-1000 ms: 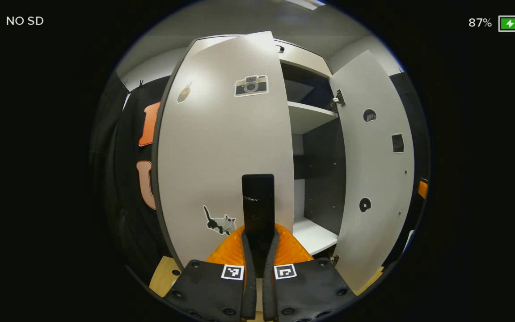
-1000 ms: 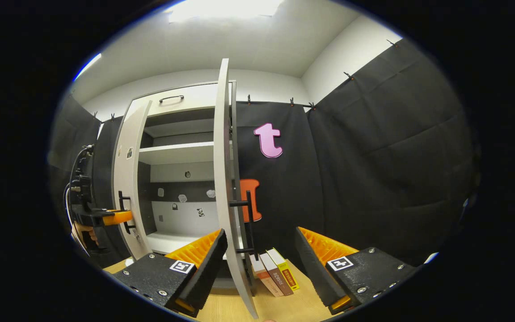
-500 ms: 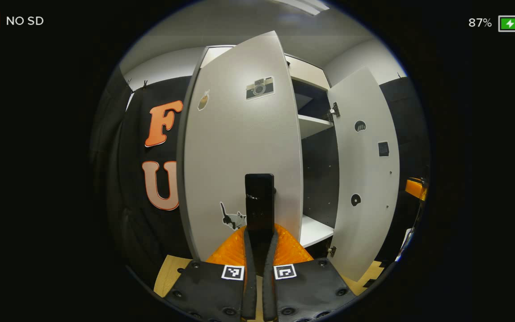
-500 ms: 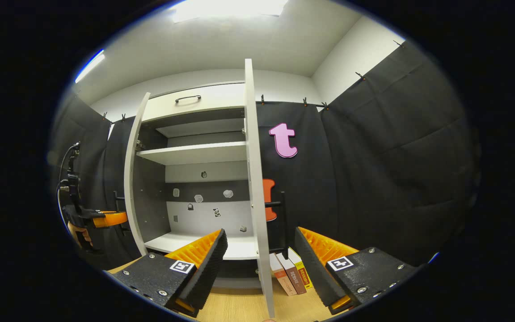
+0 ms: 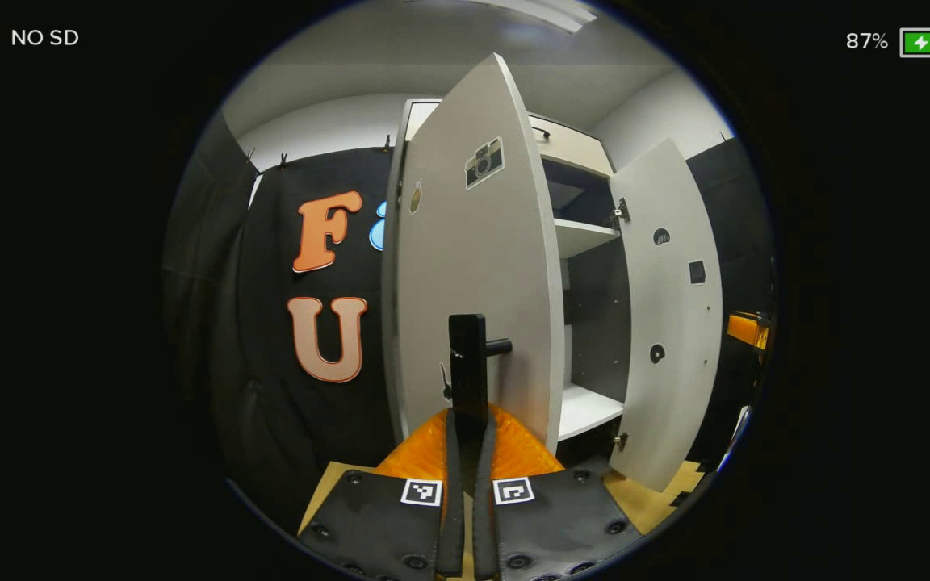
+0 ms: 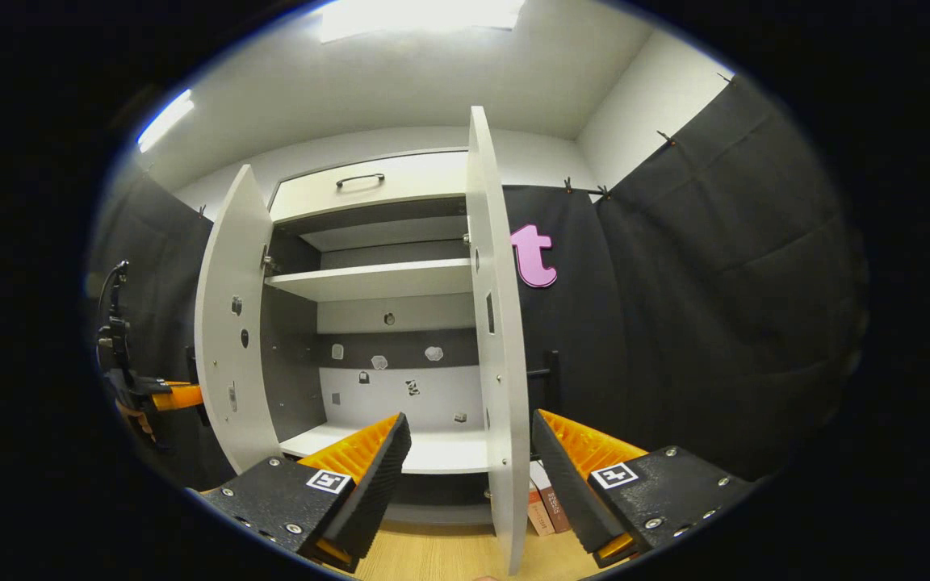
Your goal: Open the right door of the double-door shoe cabinet with the right hand, and open the left door with the left hand.
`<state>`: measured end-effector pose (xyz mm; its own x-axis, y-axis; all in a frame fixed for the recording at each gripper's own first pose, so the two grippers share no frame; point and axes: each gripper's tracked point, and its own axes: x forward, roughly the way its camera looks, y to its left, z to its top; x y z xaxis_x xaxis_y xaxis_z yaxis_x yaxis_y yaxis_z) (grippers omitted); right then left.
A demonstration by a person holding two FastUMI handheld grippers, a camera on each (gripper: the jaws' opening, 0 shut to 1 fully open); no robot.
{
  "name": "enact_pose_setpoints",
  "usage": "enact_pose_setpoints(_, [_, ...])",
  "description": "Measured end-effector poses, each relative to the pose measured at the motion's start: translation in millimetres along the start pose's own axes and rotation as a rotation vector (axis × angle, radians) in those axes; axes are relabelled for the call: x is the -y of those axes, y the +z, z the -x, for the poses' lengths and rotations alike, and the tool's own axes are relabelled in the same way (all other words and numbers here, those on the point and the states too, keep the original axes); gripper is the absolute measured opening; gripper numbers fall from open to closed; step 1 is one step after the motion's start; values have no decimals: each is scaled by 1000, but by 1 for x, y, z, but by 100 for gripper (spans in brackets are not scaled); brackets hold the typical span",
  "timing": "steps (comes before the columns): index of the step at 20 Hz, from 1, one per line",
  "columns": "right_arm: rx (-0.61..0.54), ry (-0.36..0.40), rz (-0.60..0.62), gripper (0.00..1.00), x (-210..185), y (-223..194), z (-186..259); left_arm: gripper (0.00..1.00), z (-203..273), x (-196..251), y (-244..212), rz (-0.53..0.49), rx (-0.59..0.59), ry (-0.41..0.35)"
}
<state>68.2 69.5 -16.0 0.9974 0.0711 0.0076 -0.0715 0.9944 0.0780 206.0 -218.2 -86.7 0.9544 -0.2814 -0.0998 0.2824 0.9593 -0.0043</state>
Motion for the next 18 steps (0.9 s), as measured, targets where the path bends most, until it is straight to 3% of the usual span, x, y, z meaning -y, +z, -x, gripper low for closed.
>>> enact_pose_setpoints(5, [-7,19,-8,92,-10,-5,-6,5,6,-19,-3,-24,6,48])
enact_pose_setpoints(11, [-3,32,1,92,-20,-3,-7,3,13,-59,-5,-17,8,188])
enact_pose_setpoints(18, [5,43,14,92,-28,1,-6,3,24,-57,-6,26,7,149])
